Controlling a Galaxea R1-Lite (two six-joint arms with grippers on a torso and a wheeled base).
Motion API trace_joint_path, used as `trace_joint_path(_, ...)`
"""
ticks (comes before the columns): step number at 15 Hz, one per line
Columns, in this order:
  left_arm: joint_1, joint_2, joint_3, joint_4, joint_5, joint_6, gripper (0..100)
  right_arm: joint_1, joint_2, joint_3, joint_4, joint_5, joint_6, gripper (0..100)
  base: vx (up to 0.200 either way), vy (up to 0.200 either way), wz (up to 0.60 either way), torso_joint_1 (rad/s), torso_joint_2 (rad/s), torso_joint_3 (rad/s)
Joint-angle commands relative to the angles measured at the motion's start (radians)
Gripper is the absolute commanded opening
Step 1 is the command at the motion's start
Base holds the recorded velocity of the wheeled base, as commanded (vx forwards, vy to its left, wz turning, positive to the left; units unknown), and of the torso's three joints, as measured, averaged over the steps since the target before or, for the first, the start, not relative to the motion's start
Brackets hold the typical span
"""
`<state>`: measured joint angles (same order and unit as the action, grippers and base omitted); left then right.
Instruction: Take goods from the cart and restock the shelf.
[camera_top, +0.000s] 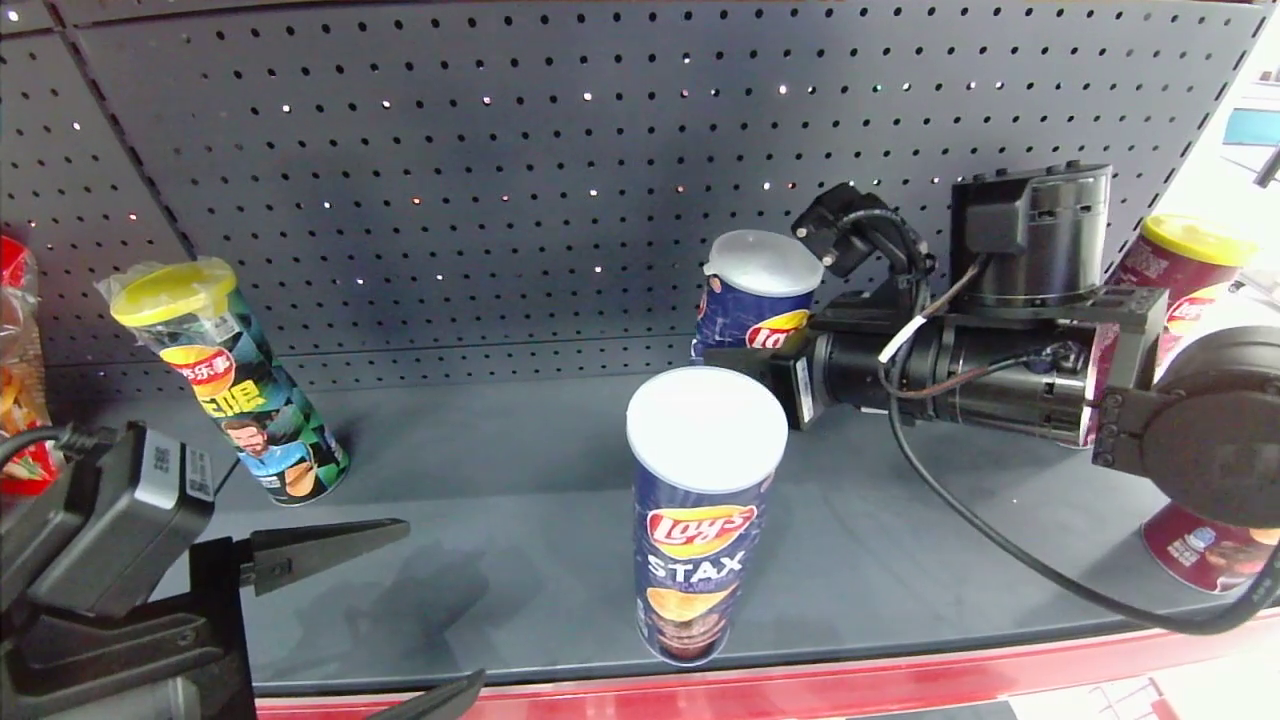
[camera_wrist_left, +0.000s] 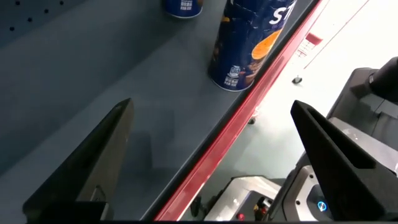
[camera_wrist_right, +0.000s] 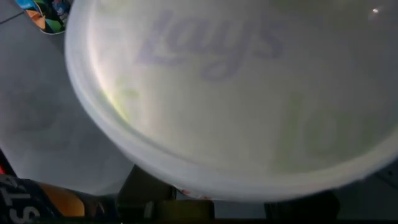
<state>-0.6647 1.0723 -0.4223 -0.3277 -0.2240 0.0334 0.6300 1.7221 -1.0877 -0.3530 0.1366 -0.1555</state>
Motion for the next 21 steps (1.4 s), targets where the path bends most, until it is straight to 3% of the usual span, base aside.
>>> trace_joint_path(1, 0.0, 0.001, -0.001, -0.001, 0.0, 0.0, 100, 0.004, 0.017, -0.006, -0.001, 0.0, -0.001, 0, 0.0, 0.0, 0.0, 0.0, 0.0, 0.0)
trace_joint_path(12, 0.0, 0.005, 0.01, 0.001, 0.0, 0.0, 100, 0.002, 0.054, -0.041, 0.002, -0.008, 0.001, 0, 0.0, 0.0, 0.0, 0.0, 0.0, 0.0)
trace_joint_path(13, 0.0, 0.005, 0.01, 0.001, 0.0, 0.0, 100, 0.002, 0.053, -0.037, 0.002, -0.012, 0.001, 100, 0.0, 0.0, 0.0, 0.0, 0.0, 0.0)
trace_joint_path(18, 0.0, 0.006, 0.013, 0.001, 0.0, -0.001, 100, 0.005, 0.03, -0.029, 0.006, -0.025, 0.025, 100, 0.0, 0.0, 0.0, 0.0, 0.0, 0.0)
trace_joint_path(21, 0.0, 0.012, 0.02, 0.001, -0.001, 0.0, 100, 0.005, -0.036, 0.041, 0.006, -0.043, 0.031, 100, 0.0, 0.0, 0.0, 0.0, 0.0, 0.0)
